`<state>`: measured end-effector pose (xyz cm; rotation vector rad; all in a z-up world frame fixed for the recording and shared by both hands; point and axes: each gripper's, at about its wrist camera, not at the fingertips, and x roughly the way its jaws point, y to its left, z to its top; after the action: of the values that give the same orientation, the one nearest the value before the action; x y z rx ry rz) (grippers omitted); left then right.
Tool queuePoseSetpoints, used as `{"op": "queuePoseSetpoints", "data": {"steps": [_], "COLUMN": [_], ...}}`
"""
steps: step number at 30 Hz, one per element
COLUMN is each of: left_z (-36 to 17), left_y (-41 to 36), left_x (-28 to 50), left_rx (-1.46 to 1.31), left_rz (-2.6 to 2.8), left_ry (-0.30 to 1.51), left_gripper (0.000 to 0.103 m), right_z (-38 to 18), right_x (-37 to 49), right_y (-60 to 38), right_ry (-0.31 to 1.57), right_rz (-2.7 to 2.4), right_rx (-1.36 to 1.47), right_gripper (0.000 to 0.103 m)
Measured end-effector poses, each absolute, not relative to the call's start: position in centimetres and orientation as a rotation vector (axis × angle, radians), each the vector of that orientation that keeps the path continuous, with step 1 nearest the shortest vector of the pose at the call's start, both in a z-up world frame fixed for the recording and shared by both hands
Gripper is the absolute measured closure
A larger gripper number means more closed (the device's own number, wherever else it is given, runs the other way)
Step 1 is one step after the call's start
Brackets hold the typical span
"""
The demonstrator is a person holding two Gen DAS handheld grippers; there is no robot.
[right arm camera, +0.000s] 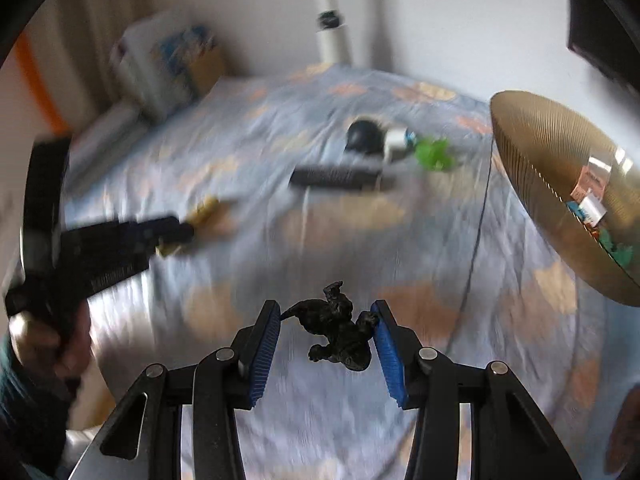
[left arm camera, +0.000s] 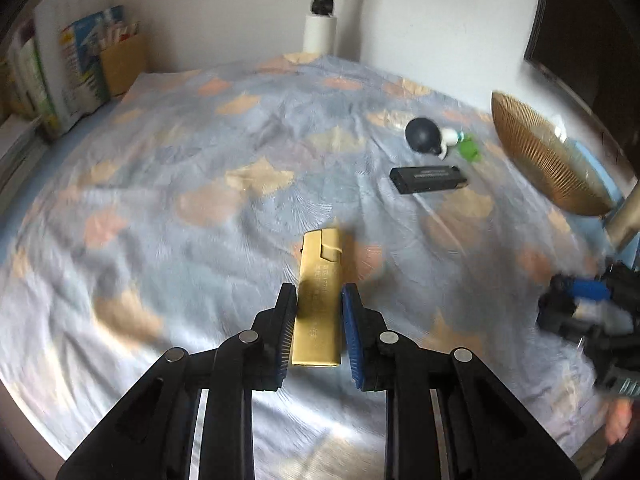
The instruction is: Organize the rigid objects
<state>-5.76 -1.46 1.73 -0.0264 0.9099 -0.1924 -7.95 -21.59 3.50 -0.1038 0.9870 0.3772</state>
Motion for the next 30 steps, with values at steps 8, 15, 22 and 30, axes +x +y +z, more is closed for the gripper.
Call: {"op": "queuePoseSetpoints", "data": {"steps": [8,15,22,30], "left_z": [2.8,2.2,1.6,1.4], "left_y": [-3.1,-1.5,-1.7,-5.0], "left_x": [-9.3,-8.3,-6.4,-6.1], "left_rx": [-0.037,-0.081,-0.180,0.051], "left_rz": [-0.400,-0.292,-0.302,-0.172], "left_ry": [0.925,0.961,0.960,0.890], "left_gripper": [0.065,0.058,0.058,0.081], "right_z": [2.2,2.9,2.6,1.4], "right_x": [-10.3,-11.9,-10.5,-9.9], "right_y": [-23.8,-25.5,-22.8,-21.9], "right_ry": [1.027,1.031,1.027,1.009], "right_rz": [0.347,0.321,0.290,0.290], "right_rx": [-0.077,-0.006,-0.053,-0.150], "right_gripper": [0.036,0.016,0.017,0.054]}}
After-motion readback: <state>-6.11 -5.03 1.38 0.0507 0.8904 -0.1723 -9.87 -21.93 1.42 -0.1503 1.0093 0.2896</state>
